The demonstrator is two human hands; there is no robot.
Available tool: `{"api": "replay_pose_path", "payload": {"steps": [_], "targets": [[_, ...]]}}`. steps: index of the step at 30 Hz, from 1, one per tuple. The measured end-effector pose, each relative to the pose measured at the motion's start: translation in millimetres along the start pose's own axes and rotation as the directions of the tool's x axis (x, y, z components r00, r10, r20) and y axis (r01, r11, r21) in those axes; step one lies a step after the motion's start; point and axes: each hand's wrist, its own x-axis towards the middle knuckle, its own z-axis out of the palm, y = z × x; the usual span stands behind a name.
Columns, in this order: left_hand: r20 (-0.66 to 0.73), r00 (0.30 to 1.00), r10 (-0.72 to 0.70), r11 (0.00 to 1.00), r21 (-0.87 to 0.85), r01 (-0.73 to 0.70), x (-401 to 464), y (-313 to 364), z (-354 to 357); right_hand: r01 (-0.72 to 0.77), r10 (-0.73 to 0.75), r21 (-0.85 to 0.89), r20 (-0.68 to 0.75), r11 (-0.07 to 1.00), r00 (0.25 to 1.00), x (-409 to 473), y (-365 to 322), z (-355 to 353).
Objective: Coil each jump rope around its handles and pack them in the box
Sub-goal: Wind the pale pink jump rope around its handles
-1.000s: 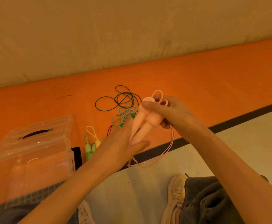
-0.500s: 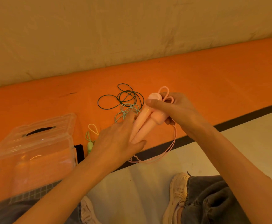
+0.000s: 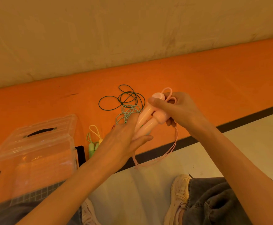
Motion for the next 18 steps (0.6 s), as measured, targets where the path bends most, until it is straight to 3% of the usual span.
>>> {"api": "replay_pose_path", "payload": {"steps": [6, 9, 14, 18], "targets": [[-0.071, 0.997, -0.010, 0.972, -0.235, -0.007, 1.7, -4.1, -0.3, 0.018, -0.018, 0.054, -0.006, 0.998, 1.000, -0.3, -1.9, -1.0], [-0.086, 0.996, -0.021, 0.962, -0.274, -0.003, 0.8, -4.5, -1.7, 0.027, -0.027, 0.112, 0.002, 0.993, 1.000, -1.0, -1.4, -0.5], [-0.056, 0.998, -0.021, 0.972, -0.235, 0.007, 3.7, -5.7, -5.3, 0.035, -0.032, 0.136, -0.021, 0.990, 0.999, -1.1, -0.2, -1.4], [0.004, 1.000, -0.002, 1.000, -0.004, 0.002, 3.2, -9.7, -9.2, 0.040, -0.039, 0.103, -0.014, 0.994, 0.999, -1.5, 0.3, -1.7]]}}
